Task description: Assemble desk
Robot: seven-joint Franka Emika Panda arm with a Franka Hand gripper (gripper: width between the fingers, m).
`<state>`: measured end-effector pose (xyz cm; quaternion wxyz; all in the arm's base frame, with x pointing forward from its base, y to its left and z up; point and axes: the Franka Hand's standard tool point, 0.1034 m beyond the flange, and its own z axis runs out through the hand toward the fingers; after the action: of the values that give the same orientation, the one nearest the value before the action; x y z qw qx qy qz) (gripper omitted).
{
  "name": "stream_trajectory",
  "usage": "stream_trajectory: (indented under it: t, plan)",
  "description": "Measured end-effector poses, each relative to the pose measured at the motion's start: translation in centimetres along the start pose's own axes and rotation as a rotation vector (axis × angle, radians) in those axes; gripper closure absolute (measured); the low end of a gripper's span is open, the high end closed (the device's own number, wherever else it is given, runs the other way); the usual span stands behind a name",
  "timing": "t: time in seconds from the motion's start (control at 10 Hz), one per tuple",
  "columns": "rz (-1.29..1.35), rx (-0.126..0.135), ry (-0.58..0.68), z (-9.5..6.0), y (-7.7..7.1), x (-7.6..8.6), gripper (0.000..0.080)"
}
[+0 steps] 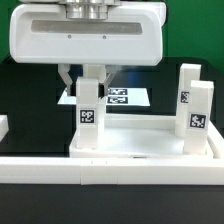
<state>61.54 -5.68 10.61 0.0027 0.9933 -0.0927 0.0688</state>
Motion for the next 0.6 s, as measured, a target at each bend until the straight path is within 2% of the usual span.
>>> stream_trajectory:
  t: [0.4,0.6]
  plan:
    - [0.278,-0.002,-0.01,0.01,0.47,-0.54,0.0501]
    - [0.361,-0.02,-0.011,-0.03,0.65,-0.68,0.0492]
